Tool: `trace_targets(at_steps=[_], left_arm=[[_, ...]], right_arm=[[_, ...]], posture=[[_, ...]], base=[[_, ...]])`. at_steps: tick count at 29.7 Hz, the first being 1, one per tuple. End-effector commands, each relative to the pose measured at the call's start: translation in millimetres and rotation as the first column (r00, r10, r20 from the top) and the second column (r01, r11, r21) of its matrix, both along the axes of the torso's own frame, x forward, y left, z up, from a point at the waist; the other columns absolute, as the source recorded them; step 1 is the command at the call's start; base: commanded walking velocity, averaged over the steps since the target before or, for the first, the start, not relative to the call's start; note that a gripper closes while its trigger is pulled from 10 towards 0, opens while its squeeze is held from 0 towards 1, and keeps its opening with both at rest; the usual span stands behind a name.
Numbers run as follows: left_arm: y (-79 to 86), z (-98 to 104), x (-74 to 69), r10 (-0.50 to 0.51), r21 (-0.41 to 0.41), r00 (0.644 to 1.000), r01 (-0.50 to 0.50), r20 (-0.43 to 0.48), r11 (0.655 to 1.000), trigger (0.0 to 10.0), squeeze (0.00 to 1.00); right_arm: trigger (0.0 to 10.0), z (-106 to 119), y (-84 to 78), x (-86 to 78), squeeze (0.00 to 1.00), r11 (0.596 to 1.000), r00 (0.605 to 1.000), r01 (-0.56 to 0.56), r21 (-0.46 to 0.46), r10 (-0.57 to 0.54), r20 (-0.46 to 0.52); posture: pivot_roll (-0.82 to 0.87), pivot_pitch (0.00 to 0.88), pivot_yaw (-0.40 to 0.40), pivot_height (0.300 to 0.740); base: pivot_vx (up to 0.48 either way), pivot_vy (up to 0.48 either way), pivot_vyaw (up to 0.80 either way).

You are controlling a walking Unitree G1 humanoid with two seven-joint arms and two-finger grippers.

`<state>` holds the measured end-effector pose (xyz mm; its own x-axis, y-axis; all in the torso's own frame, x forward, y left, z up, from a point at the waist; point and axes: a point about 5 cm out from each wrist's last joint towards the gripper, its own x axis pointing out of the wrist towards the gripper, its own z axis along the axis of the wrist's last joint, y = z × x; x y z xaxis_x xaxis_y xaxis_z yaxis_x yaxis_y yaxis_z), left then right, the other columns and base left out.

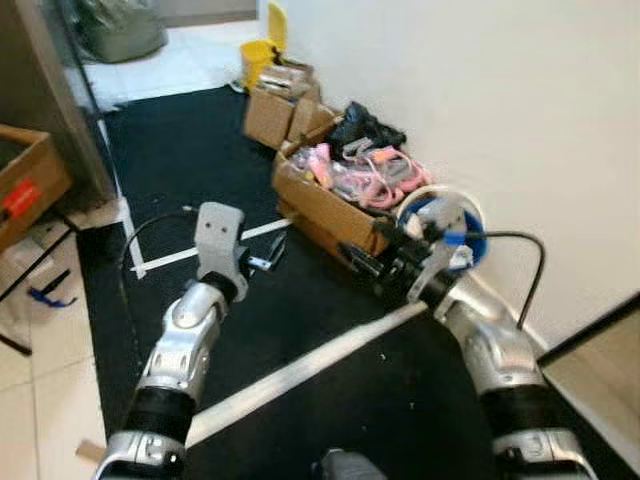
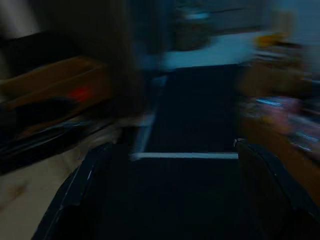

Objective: Picking trash to rubbish bin

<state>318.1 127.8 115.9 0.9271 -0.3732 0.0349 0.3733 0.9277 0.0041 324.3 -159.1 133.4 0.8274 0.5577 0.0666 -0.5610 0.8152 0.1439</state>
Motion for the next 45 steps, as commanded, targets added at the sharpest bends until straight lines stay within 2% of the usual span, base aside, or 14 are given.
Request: trace_targets(at_steps=[1, 2, 8, 15, 45], left_arm=[[-0.5, -2.4, -0.1, -0.009, 0.010, 1.000, 0.009, -0.005, 1.000, 10.0, 0.00], [-0.5, -2.8, -0.4, -0.008, 0.005, 1.000, 0.008, -0.007, 1.000, 10.0, 0.00], [-0.7, -2.9, 0.1, -0.011, 0.003, 1.000, 0.011, -0.009, 1.000, 10.0, 0.00], [-1.2, -4.0, 0.1, -0.011, 0.000, 1.000, 0.011, -0.013, 1.000, 10.0, 0.00], [1.4, -4.2, 4.2, 0.006, 0.010, 1.000, -0.006, -0.011, 1.000, 10.0, 0.00]], right_arm=[[10.0, -1.1, -4.4, 2.5, 0.00, 0.999, 0.999, 0.046, 0.025, -0.046, -0.012], [10.0, -1.9, -5.6, 4.1, 0.00, 0.996, 0.996, 0.091, 0.025, -0.091, -0.010], [10.0, -3.9, -11.0, 6.9, 0.00, 0.983, 0.983, 0.185, 0.009, -0.185, -0.017], [10.0, -4.8, -13.1, 9.8, 0.00, 0.973, 0.973, 0.229, -0.002, -0.229, -0.023], [10.0, -5.1, -9.9, 11.6, 0.00, 0.981, 0.981, 0.192, -0.012, -0.192, -0.014]], posture=[[-0.05, 0.000, -0.043, 0.740], [-0.05, 0.000, -0.046, 0.740], [-0.06, 0.000, -0.042, 0.740], [-0.06, 0.000, -0.048, 0.740], [-0.06, 0.000, -0.046, 0.740]], base=[[0.000, 0.000, -0.80], [0.000, 0.000, -0.80], [0.000, 0.000, -0.80], [0.000, 0.000, -0.79], [0.000, 0.000, -0.79]])
